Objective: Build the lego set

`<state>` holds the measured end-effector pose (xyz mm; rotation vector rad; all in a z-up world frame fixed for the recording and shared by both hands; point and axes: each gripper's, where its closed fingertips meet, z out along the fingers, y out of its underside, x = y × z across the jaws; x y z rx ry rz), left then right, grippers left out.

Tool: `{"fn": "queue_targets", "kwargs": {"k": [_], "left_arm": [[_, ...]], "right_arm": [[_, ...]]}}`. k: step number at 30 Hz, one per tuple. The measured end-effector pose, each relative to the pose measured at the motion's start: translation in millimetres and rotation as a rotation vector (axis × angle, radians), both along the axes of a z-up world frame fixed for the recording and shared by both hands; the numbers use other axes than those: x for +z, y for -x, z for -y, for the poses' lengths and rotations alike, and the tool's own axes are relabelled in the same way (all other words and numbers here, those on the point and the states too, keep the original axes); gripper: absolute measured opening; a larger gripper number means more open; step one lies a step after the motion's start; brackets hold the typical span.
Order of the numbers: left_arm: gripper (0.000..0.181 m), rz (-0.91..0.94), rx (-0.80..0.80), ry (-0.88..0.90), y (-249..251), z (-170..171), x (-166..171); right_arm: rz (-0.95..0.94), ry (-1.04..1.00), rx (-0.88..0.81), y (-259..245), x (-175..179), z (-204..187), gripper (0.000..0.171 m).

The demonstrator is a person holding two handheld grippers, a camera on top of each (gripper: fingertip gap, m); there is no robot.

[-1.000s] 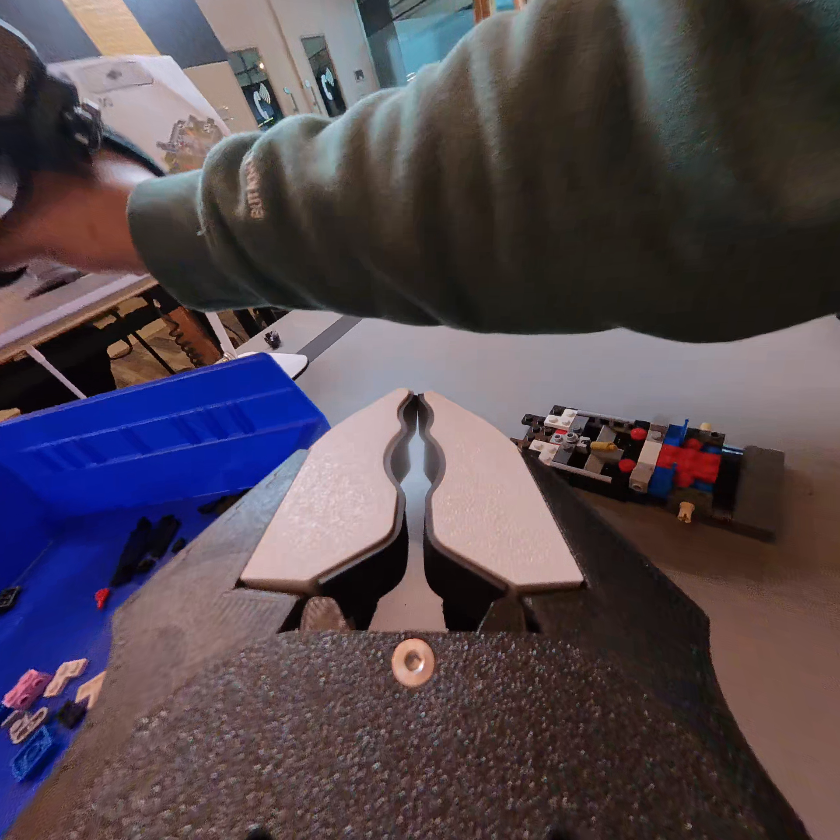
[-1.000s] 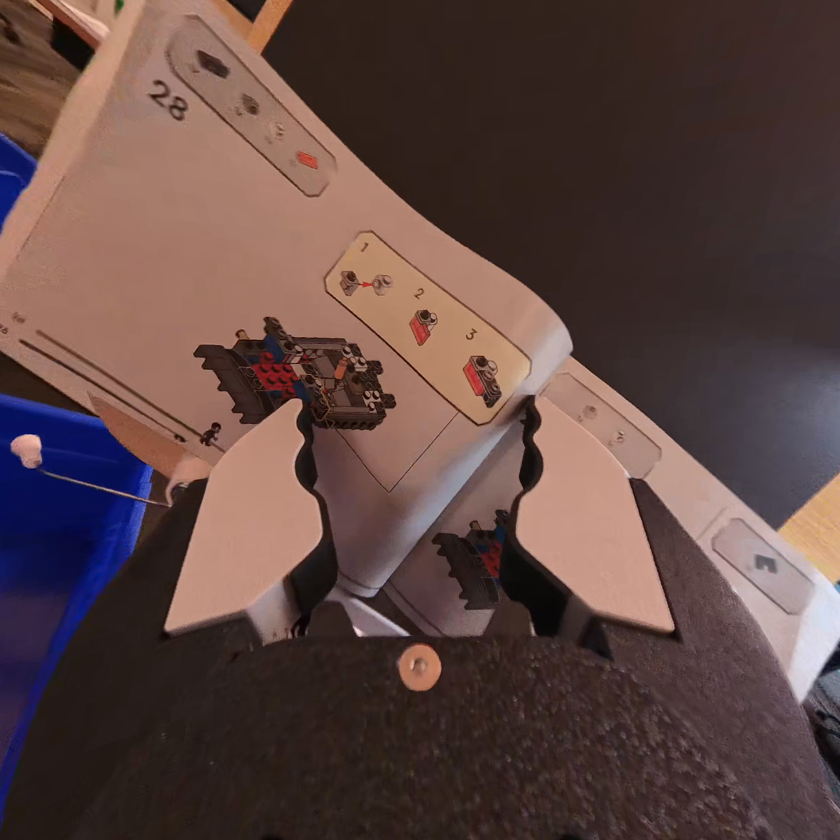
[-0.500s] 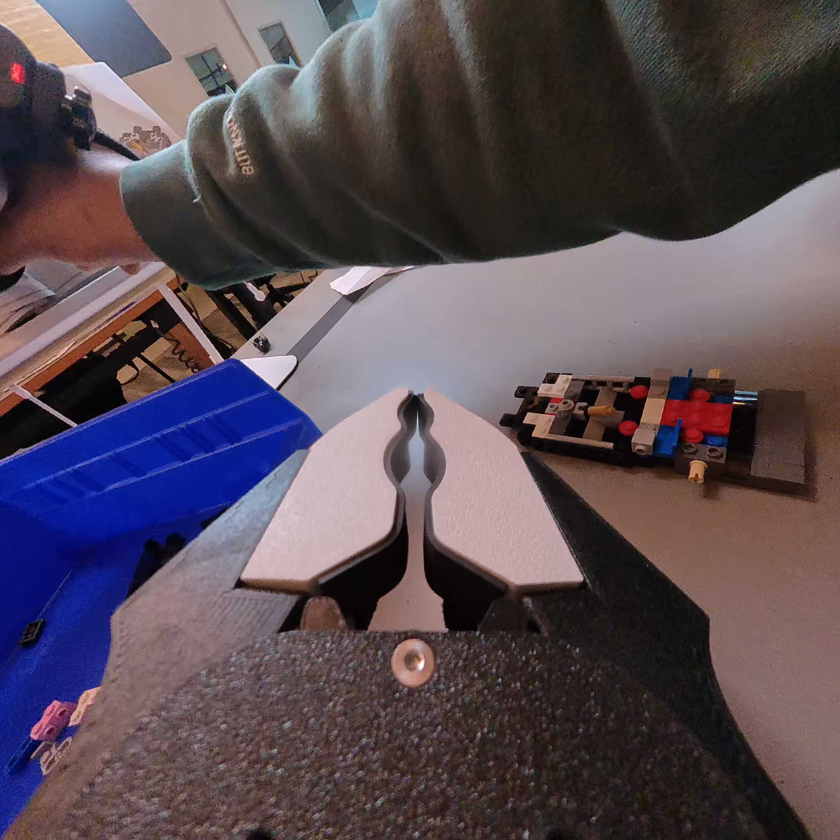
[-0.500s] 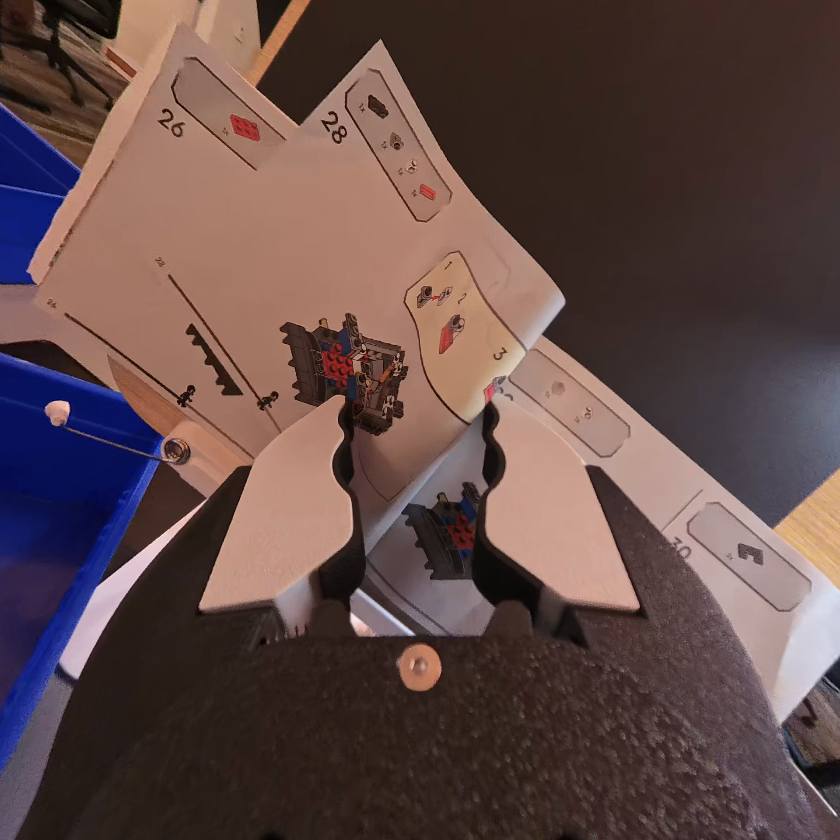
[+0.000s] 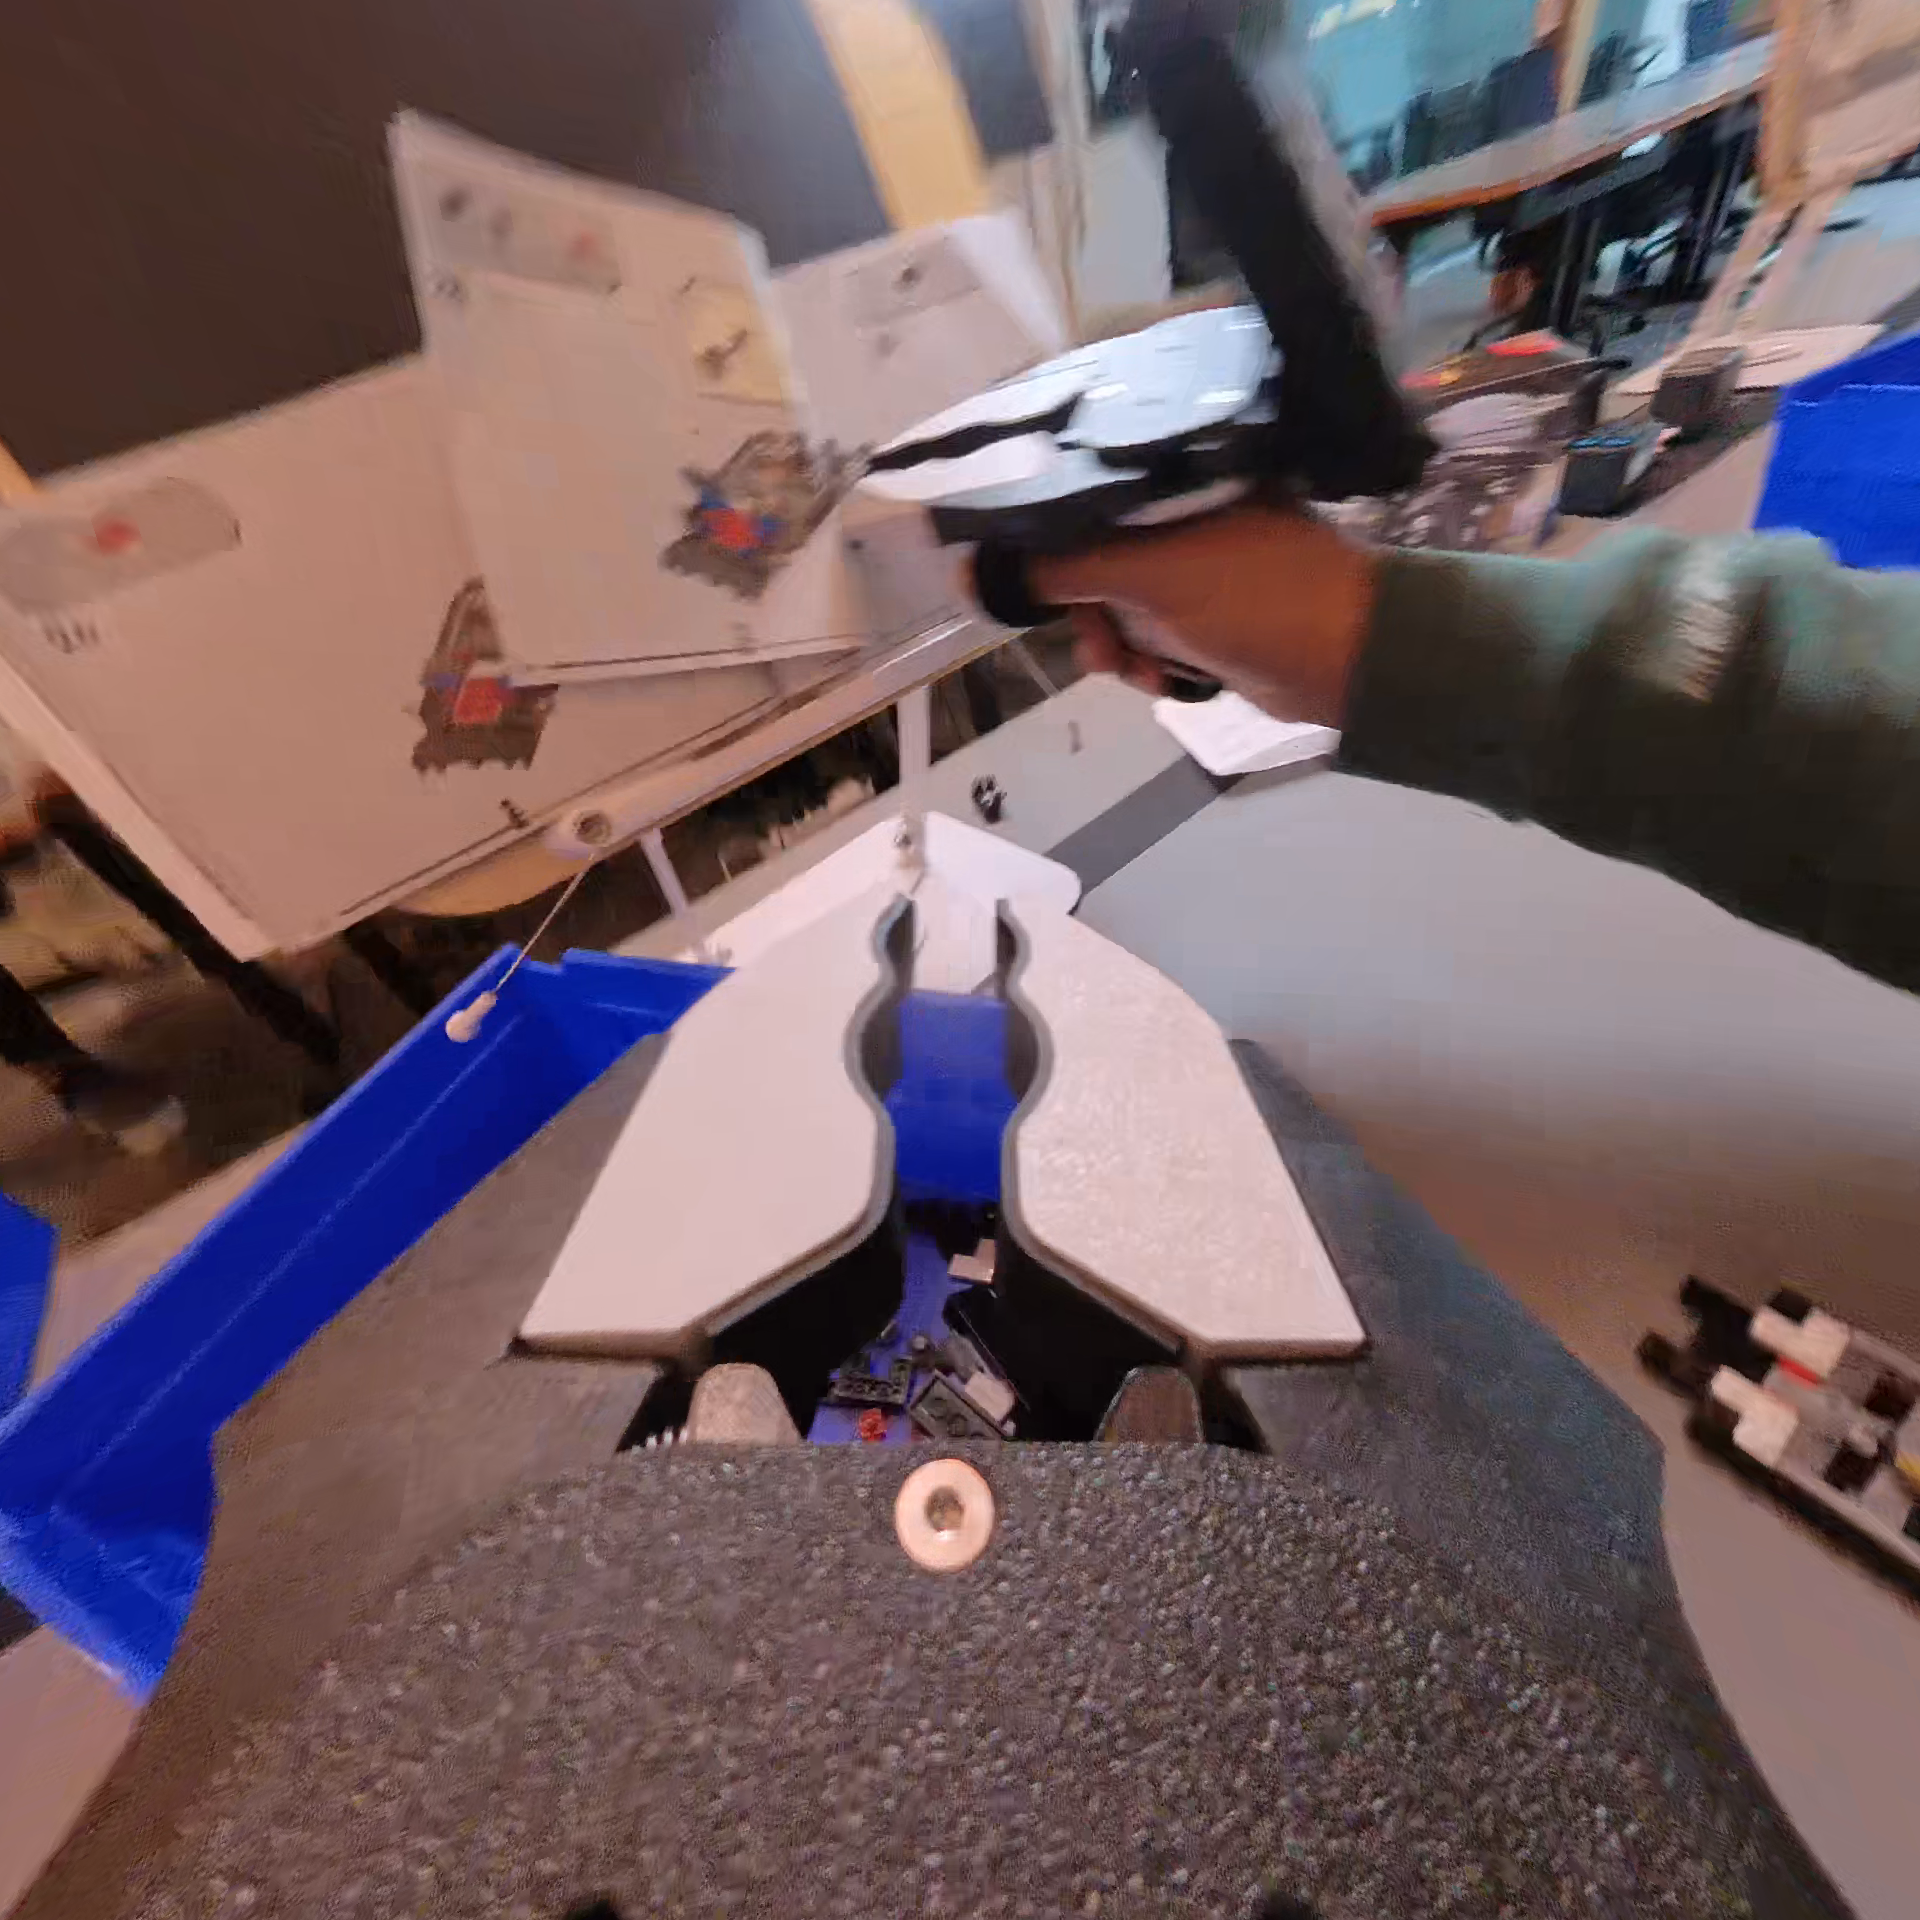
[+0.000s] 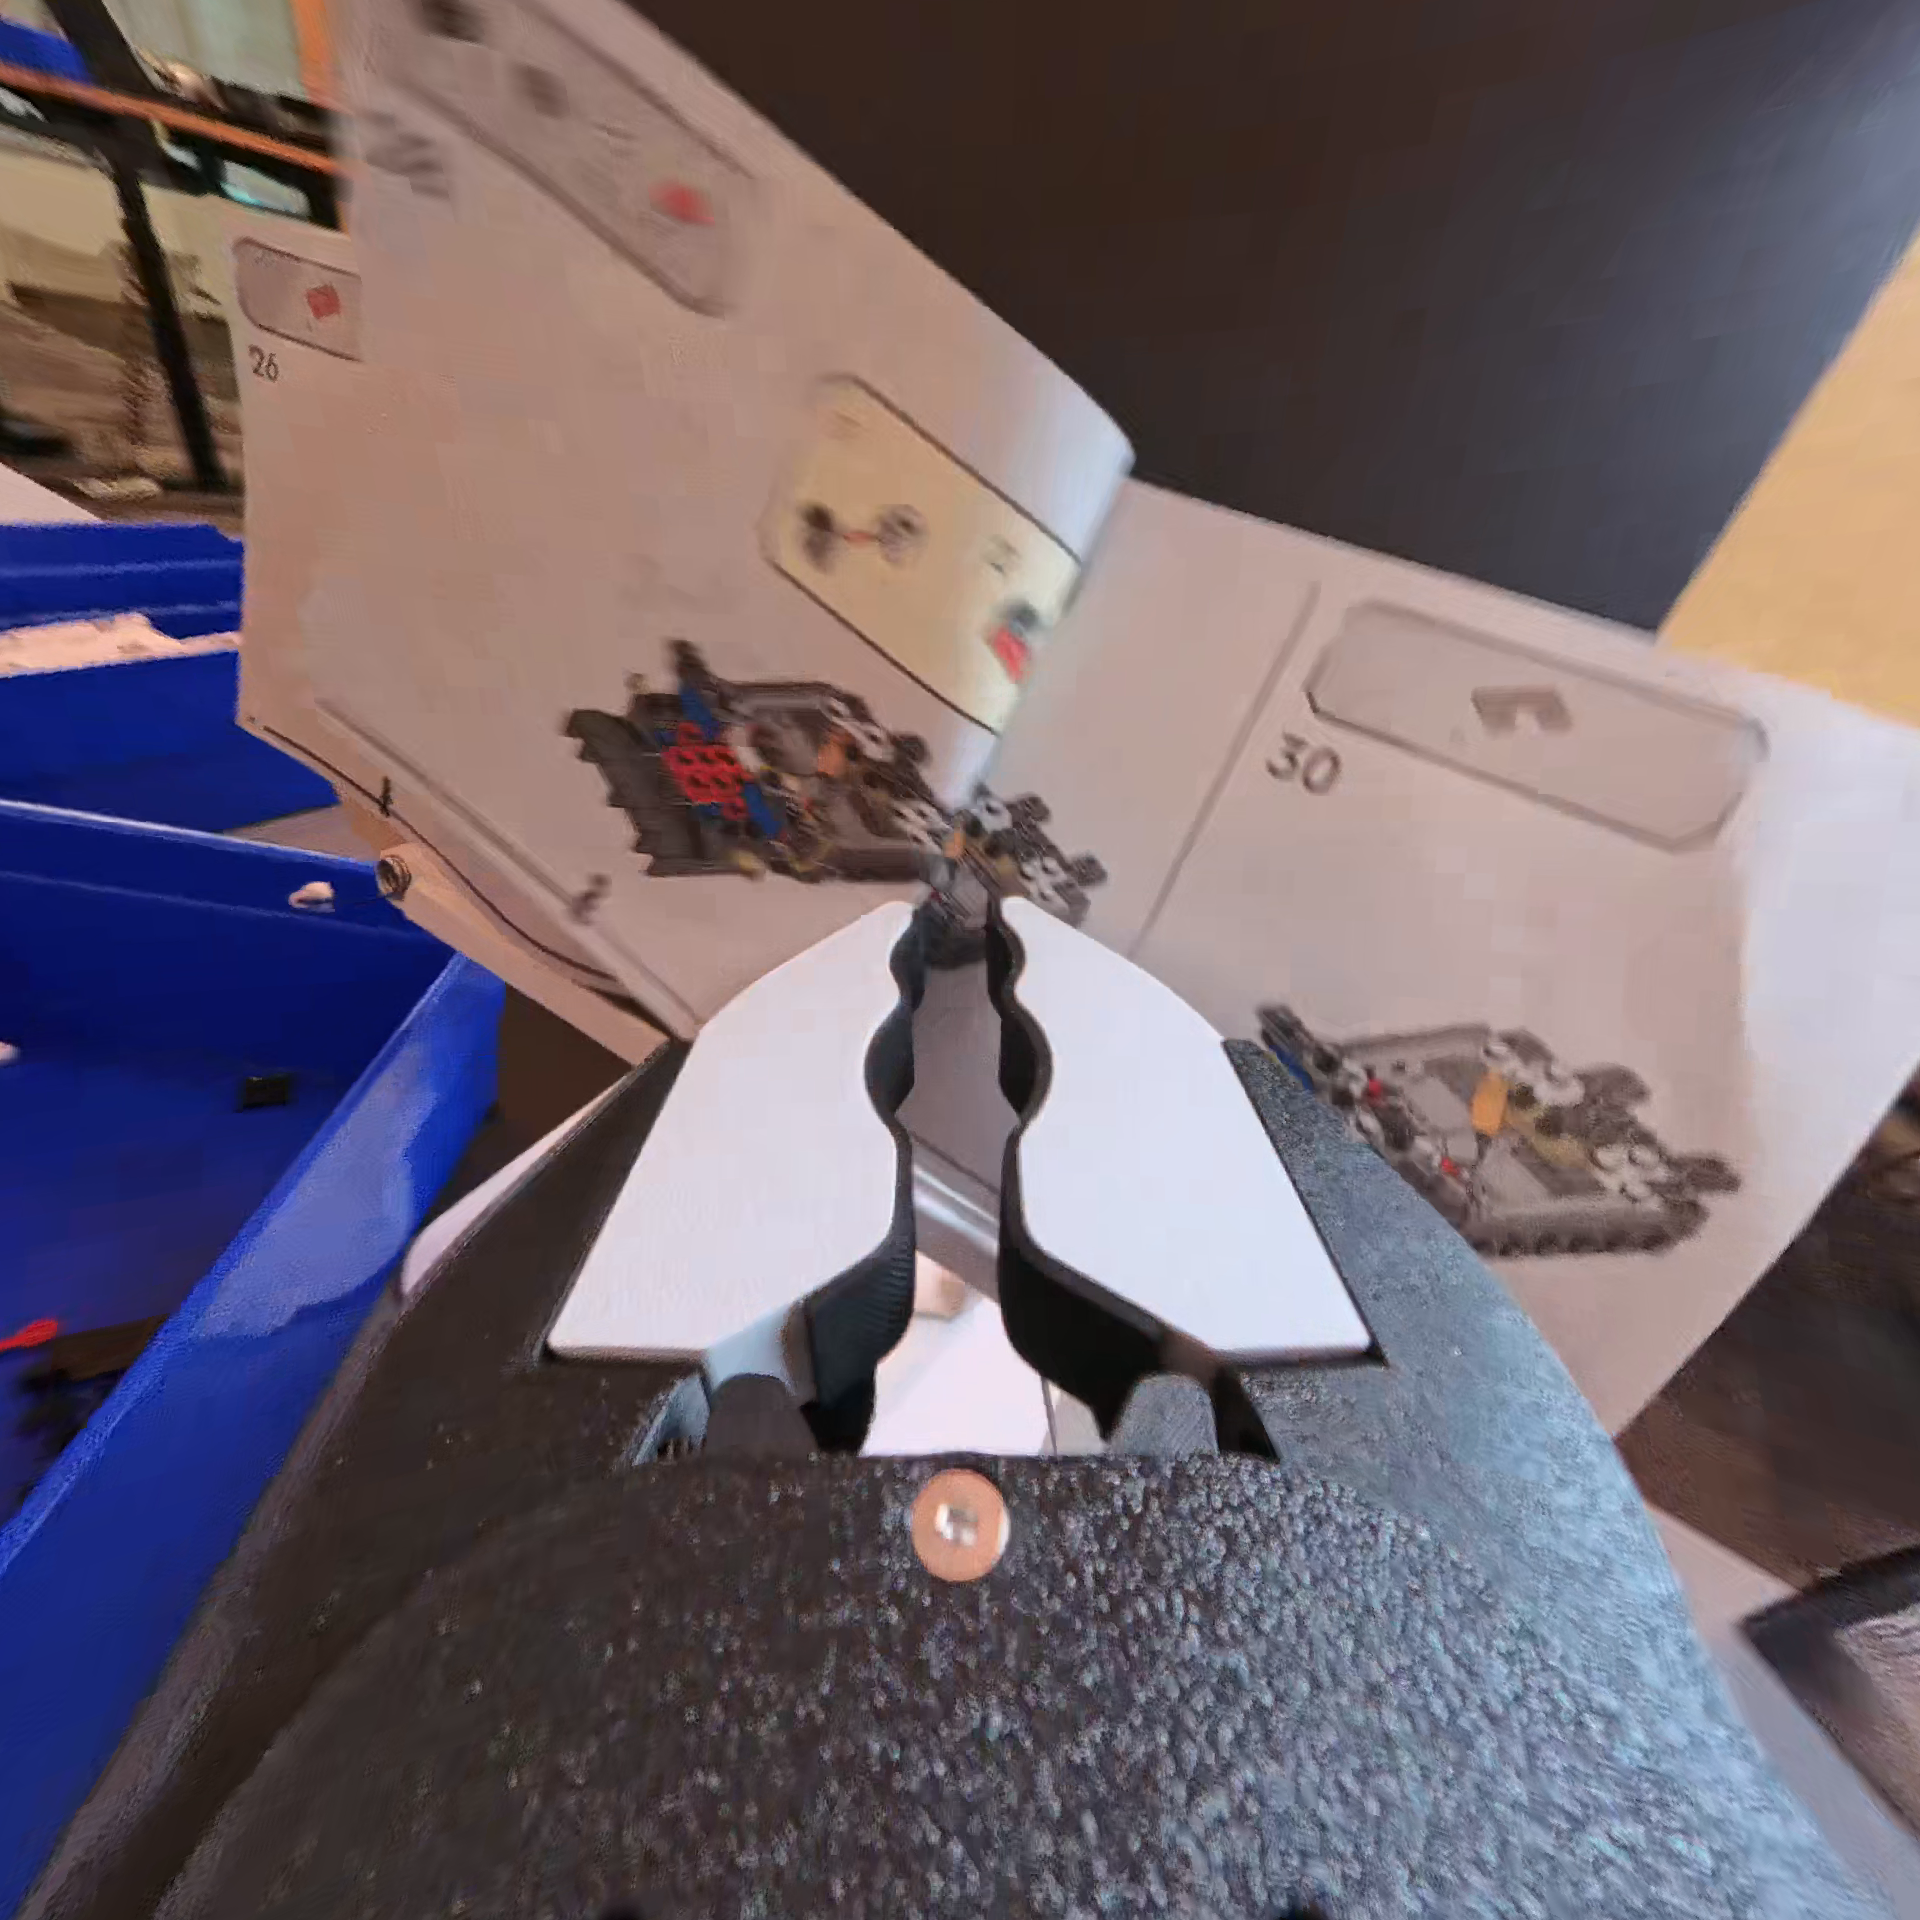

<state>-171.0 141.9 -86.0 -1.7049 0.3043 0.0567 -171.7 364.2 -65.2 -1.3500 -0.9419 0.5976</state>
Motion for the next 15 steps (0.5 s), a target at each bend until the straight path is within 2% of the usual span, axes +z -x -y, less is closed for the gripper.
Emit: {"fn": "queue_targets", "kwargs": {"k": [3, 6, 7, 8, 10, 11, 12, 15], "left_arm": [[0.044, 0.136, 0.040, 0.187, 40, -62, 1], [0.074, 0.260, 0.123, 0.258, 85, -125, -12], [0.077, 0.341, 0.105, 0.231, 89, -139, -8], [0.069, 0.426, 0.090, 0.182, 92, -148, 0], [0.020, 0.551, 0.028, 0.092, 87, -155, 16], [0.008, 0.555, 0.031, 0.061, 86, -157, 21], [0.000, 0.519, 0.038, 0.039, 85, -158, 23], [0.000, 0.415, 0.048, 0.052, 75, -163, 16]], "right_arm": [[-0.059, 0.097, 0.037, -7, -9, -10, 0.000], [-0.110, 0.166, 0.091, -11, -6, -13, 0.000], [-0.105, 0.178, 0.085, -15, -6, -14, 0.000], [-0.092, 0.177, 0.082, -19, -6, -13, 0.000], [-0.081, 0.138, 0.135, -26, -3, 0, 0.002], [-0.074, 0.113, 0.156, -30, -2, 6, 0.002], [-0.066, 0.090, 0.166, -33, -2, 11, 0.004], [-0.084, 0.045, 0.212, -33, 8, 31, 0.016]]}}
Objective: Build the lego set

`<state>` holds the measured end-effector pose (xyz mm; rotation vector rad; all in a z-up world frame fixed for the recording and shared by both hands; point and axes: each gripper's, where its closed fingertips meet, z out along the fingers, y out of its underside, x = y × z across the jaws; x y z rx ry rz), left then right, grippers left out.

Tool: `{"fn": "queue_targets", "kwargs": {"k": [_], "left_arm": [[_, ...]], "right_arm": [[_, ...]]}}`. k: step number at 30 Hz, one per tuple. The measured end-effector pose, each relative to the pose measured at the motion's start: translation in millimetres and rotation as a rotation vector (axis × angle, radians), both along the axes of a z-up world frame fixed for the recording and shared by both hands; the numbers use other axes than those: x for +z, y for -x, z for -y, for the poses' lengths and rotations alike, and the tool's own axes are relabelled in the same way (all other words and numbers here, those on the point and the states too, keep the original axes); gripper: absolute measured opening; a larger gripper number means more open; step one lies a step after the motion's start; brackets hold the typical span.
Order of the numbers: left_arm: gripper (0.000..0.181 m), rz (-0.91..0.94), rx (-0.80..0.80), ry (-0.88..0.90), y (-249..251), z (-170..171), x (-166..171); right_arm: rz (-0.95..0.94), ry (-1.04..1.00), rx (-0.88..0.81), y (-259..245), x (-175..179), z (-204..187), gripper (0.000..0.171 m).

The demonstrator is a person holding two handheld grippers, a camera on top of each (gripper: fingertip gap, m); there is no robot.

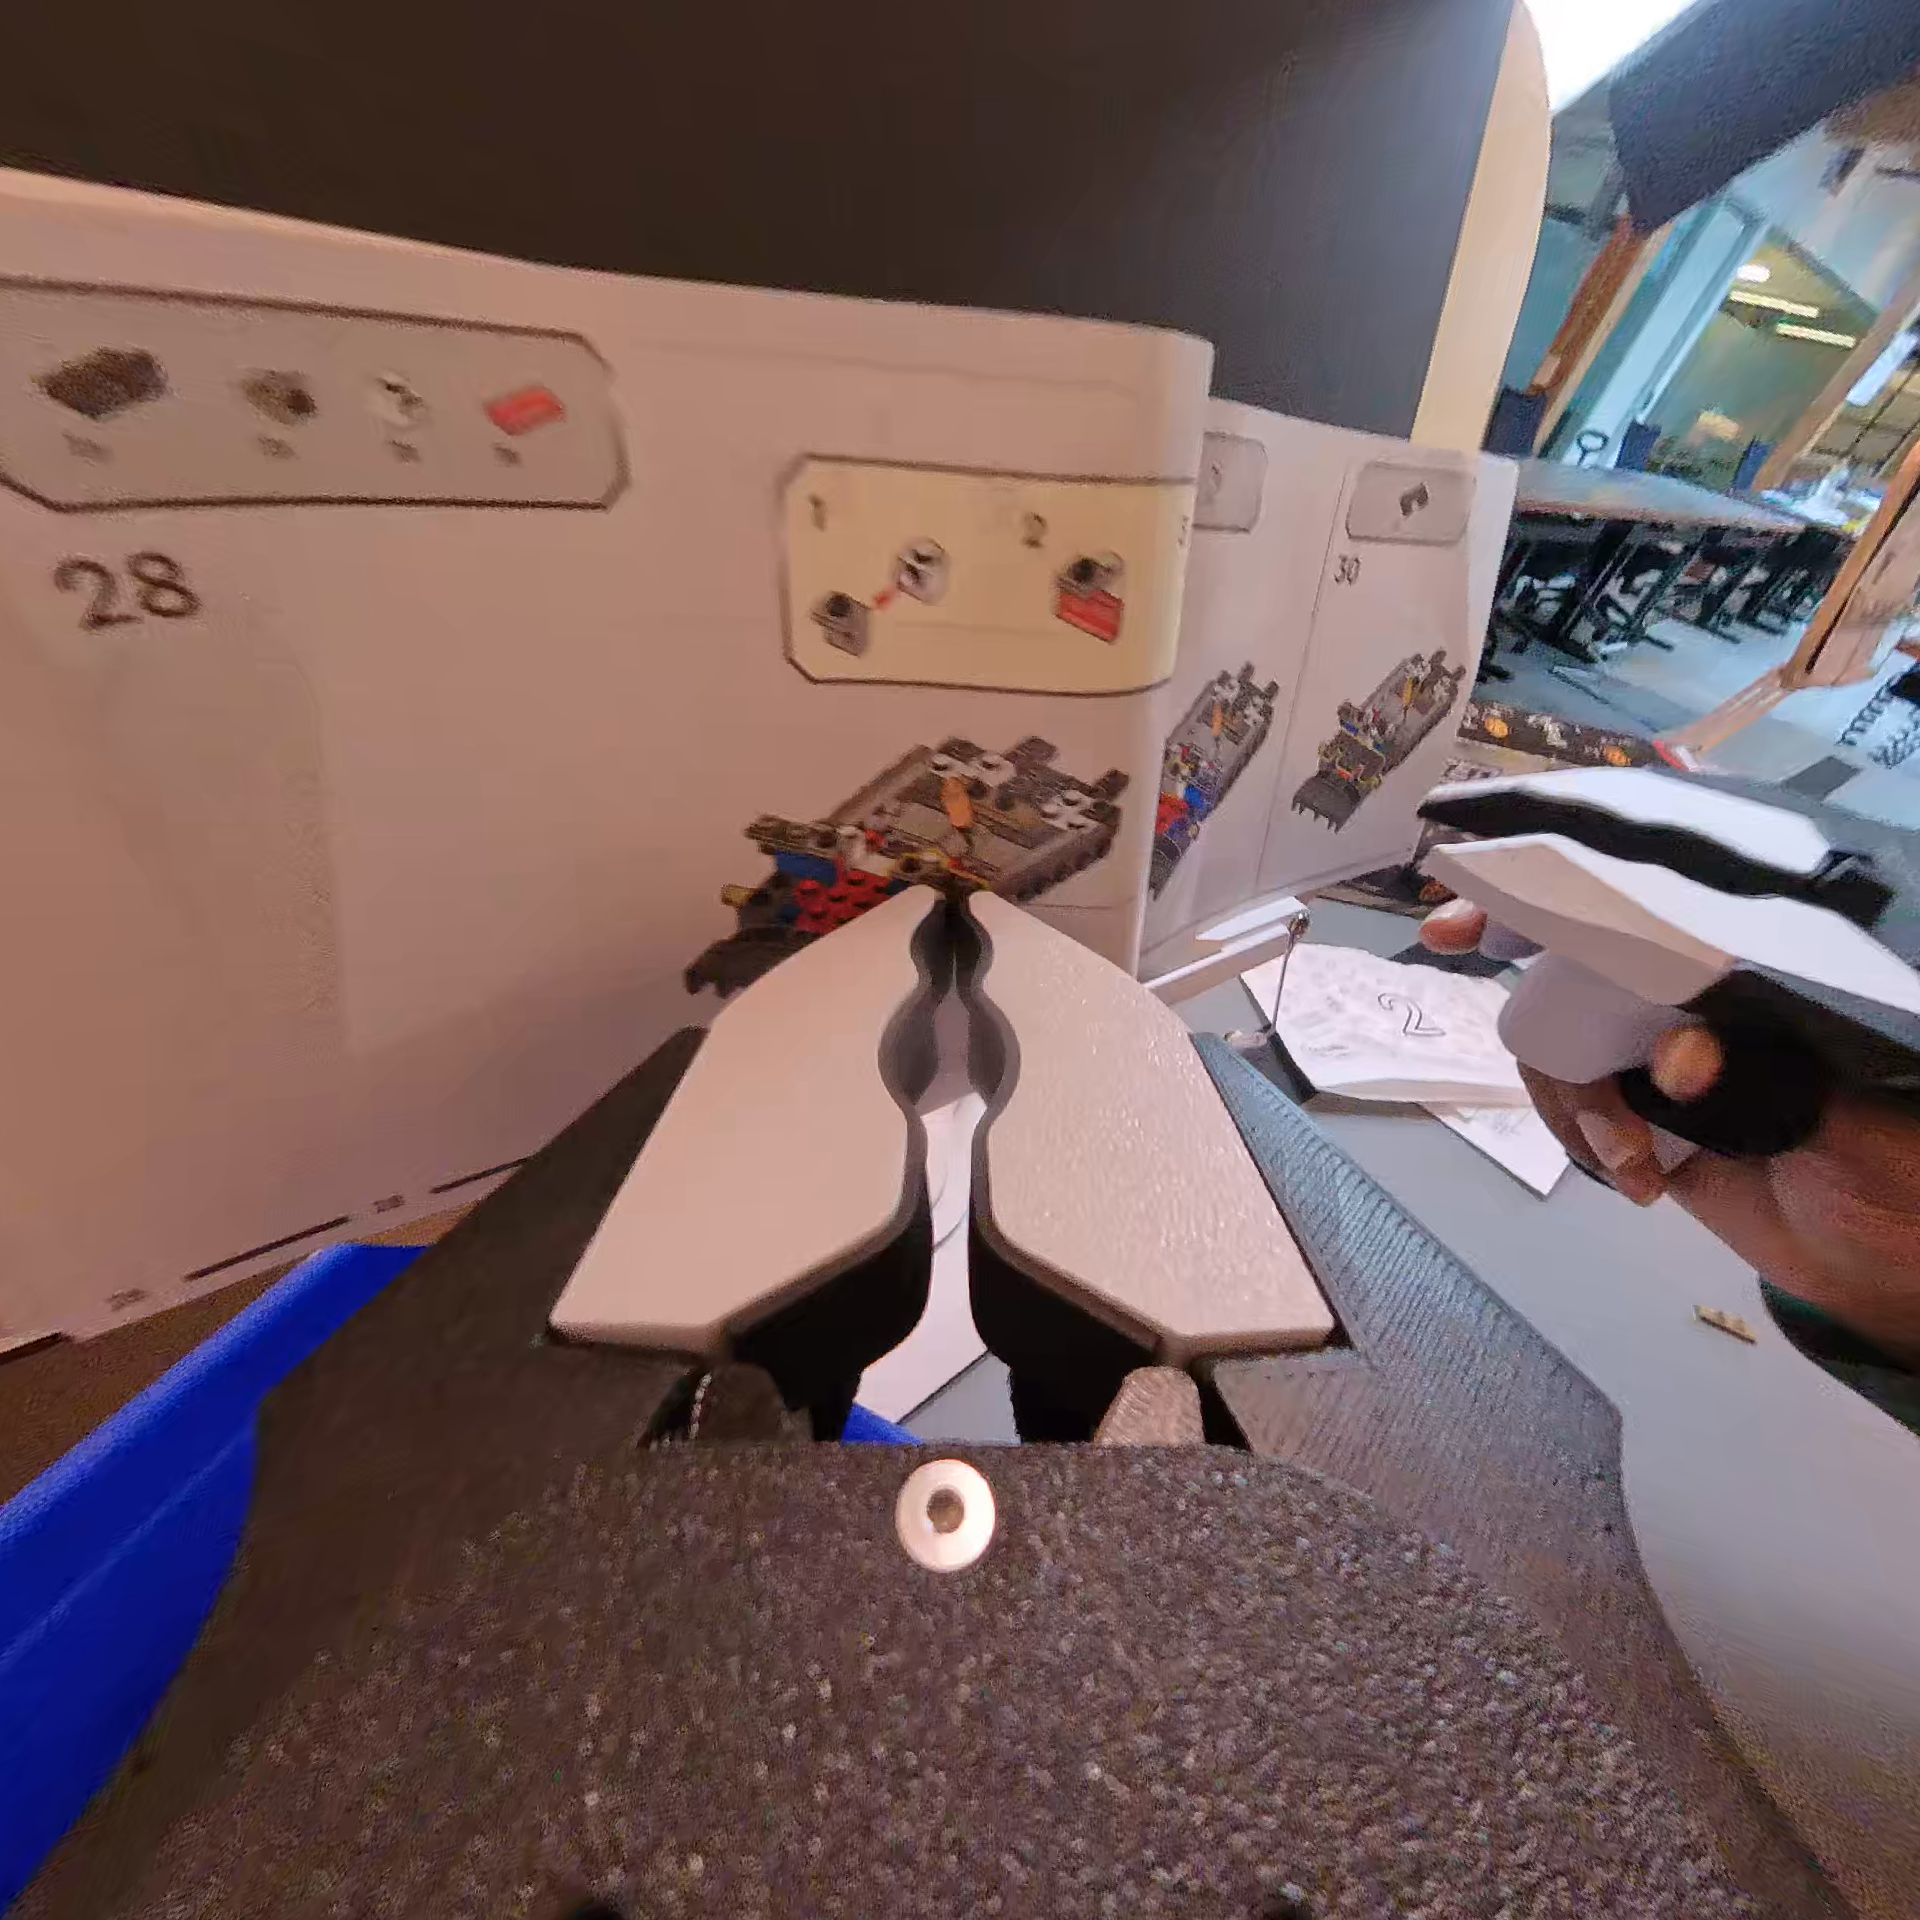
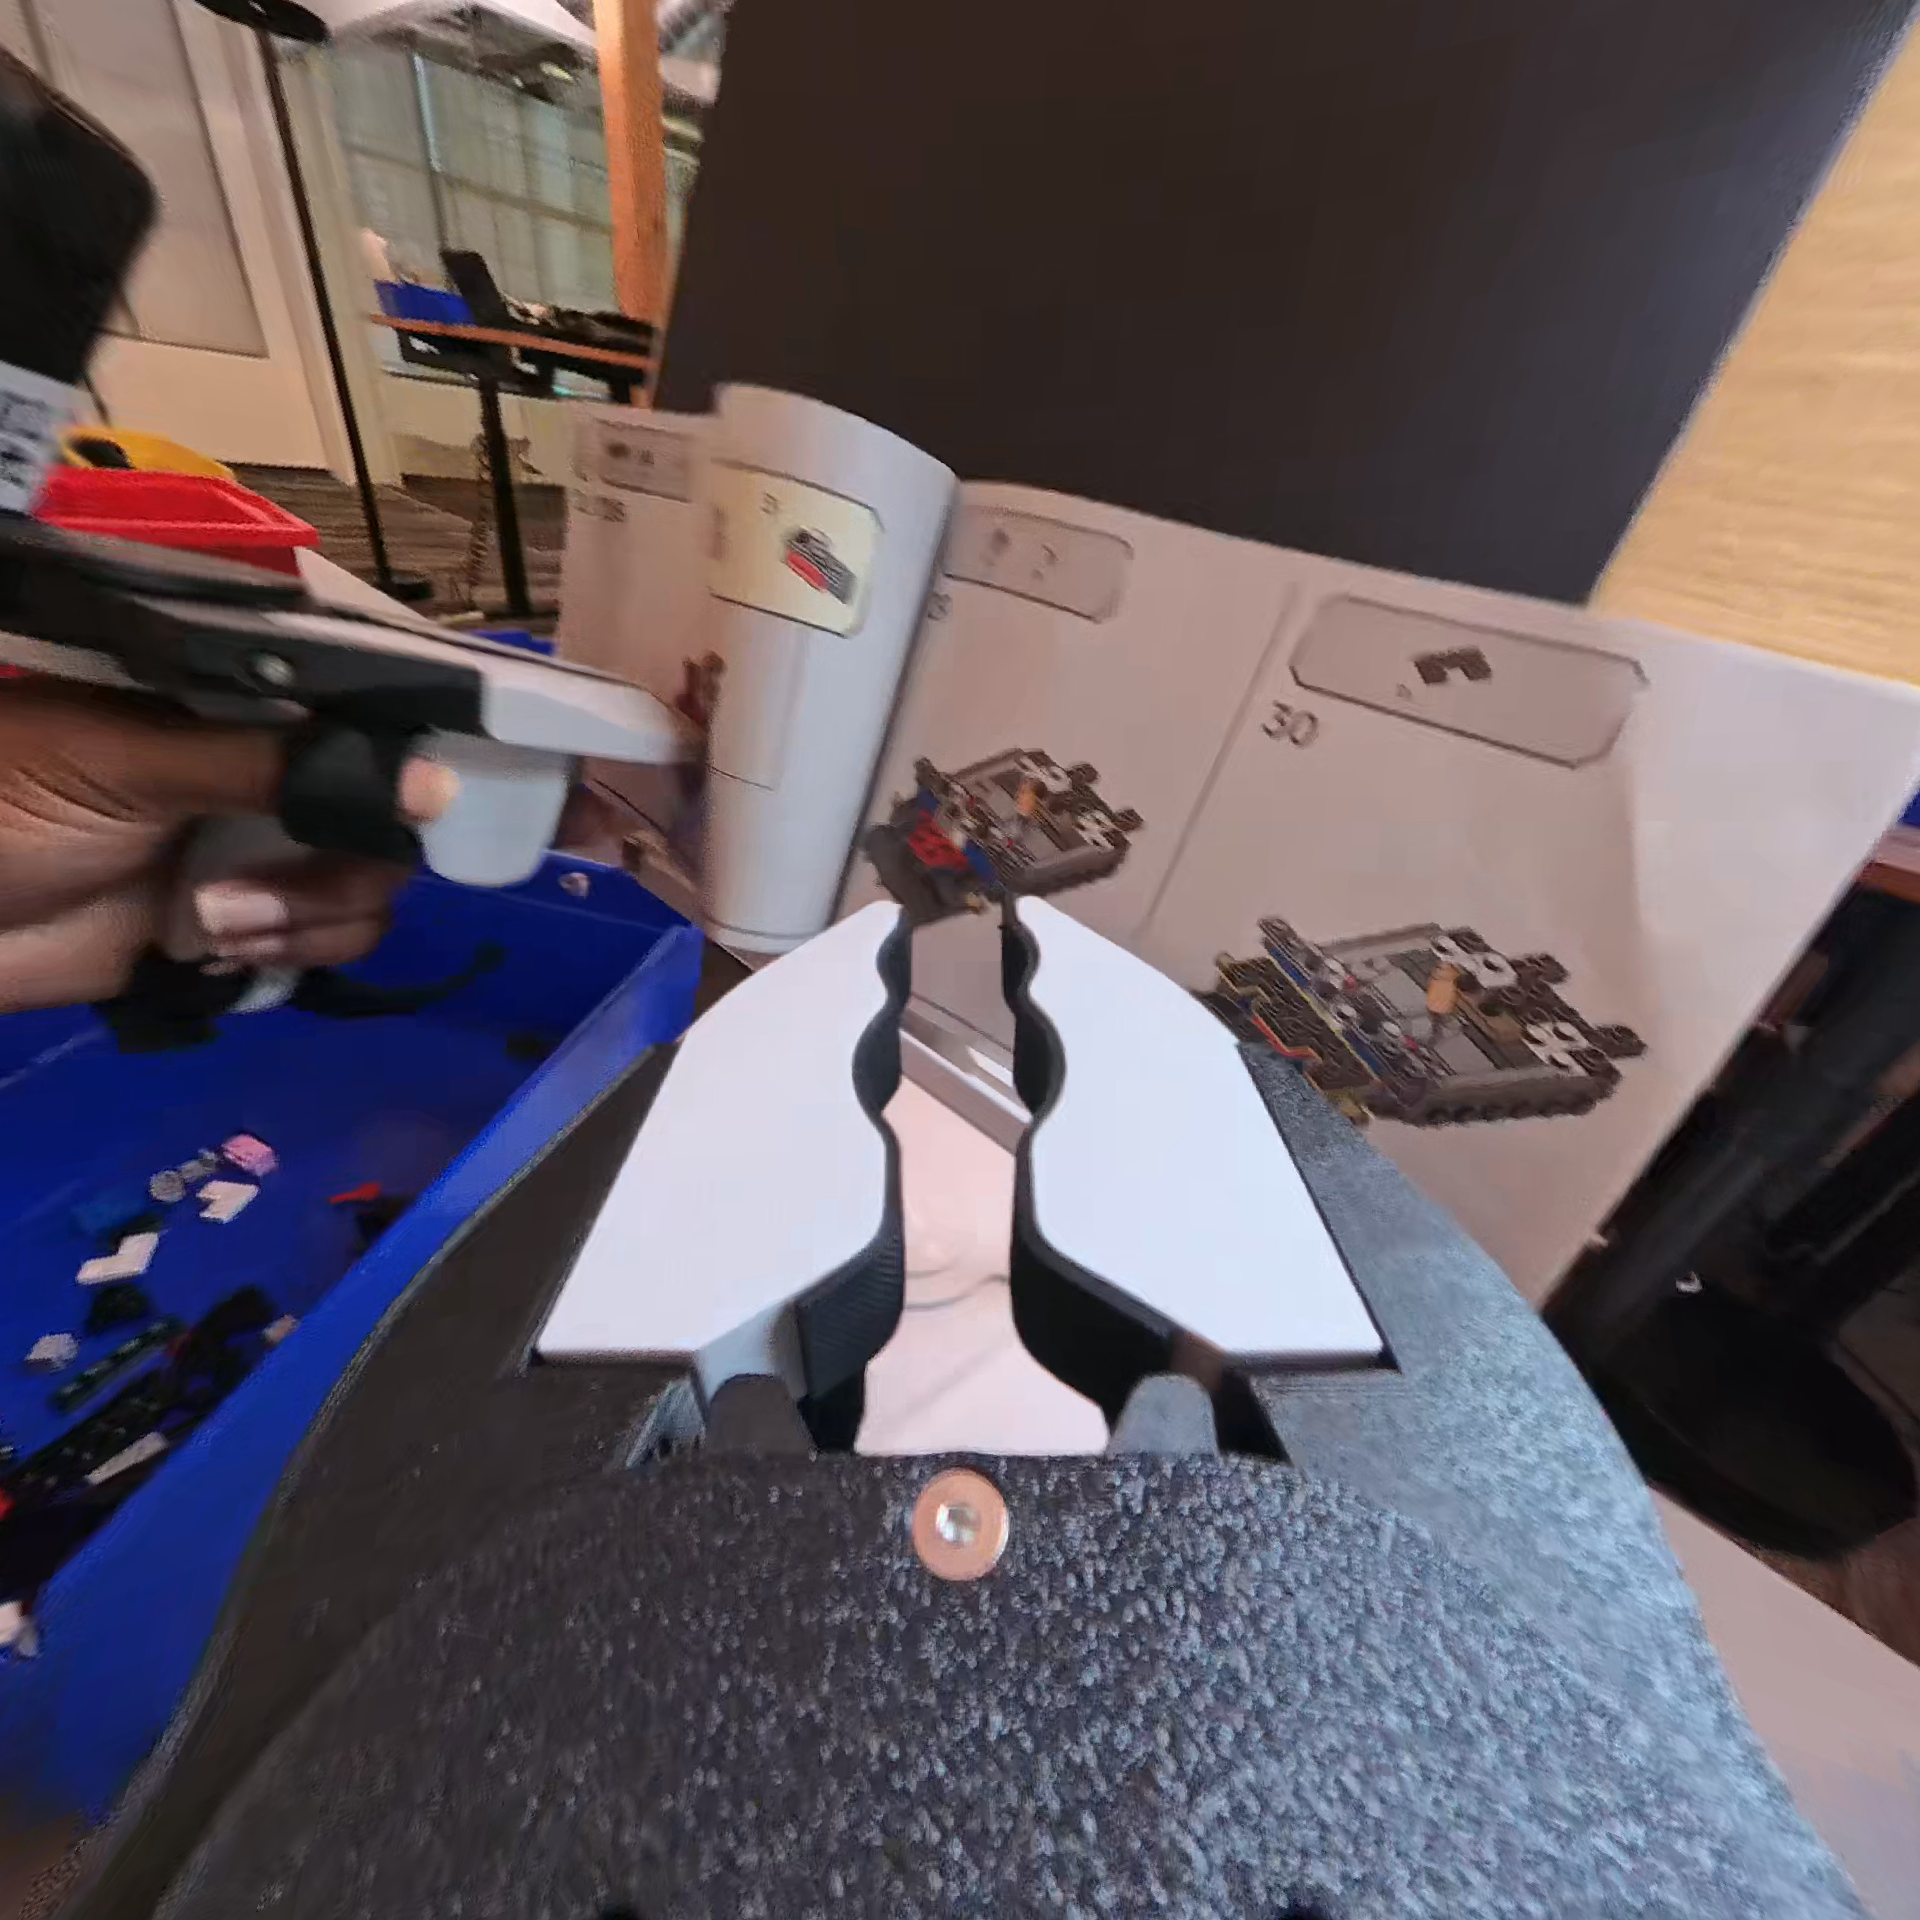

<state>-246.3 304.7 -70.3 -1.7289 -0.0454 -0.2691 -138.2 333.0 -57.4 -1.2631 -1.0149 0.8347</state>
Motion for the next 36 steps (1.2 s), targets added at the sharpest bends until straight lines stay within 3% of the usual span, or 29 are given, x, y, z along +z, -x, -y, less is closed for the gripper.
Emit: {"fn": "queue_targets", "kwargs": {"k": [6, 11, 14, 16, 19, 21, 22, 23, 25, 26, 28, 31, 34, 36], "left_arm": [[0.000, -0.051, -0.014, 0.019, -16, -6, -12], [0.000, -0.197, -0.040, 0.042, -25, 8, -24], [0.000, -0.207, 0.170, -0.087, 15, 31, 1], [0.029, -0.111, 0.230, -0.110, 41, 38, 4], [0.068, 0.048, 0.133, -0.099, 40, 28, 3], [0.074, 0.096, 0.090, -0.092, 33, 20, 4], [0.070, 0.102, 0.080, -0.078, 30, 16, 3], [0.052, 0.100, 0.059, -0.069, 24, 13, 2], [0.002, 0.082, -0.029, -0.084, 3, 12, 7], [0.000, 0.061, -0.046, -0.112, -6, 13, 13], [0.000, -0.050, -0.042, -0.151, -23, 16, 20], [0.000, -0.339, -0.037, -0.179, -58, 14, 22], [0.000, -0.472, -0.117, -0.207, -111, 4, 20], [0.004, -0.529, -0.207, -0.189, -145, -5, 10]], "right_arm": [[0.018, -0.036, -0.009, 49, 20, 23, 0.063], [0.160, -0.074, -0.152, 78, 6, -9, 0.000], [0.058, 0.083, -0.111, 65, 5, -19, 0.000], [-0.002, 0.180, -0.048, 60, 3, -20, 0.000], [-0.037, 0.284, -0.007, 58, 2, -23, 0.000], [-0.033, 0.320, 0.011, 59, 2, -25, 0.000], [-0.029, 0.327, 0.019, 60, 2, -26, 0.000], [-0.026, 0.334, 0.027, 60, 1, -27, 0.000], [-0.026, 0.366, 0.055, 59, 2, -25, 0.001], [-0.024, 0.377, 0.060, 55, 3, -23, 0.005], [-0.083, 0.342, 0.078, 37, 19, -14, 0.030], [-0.166, 0.240, 0.172, 4, 49, 31, 0.049], [-0.117, 0.204, 0.168, -7, 54, 62, 0.073], [-0.014, 0.188, -0.007, -12, 44, 37, 0.058]]}}
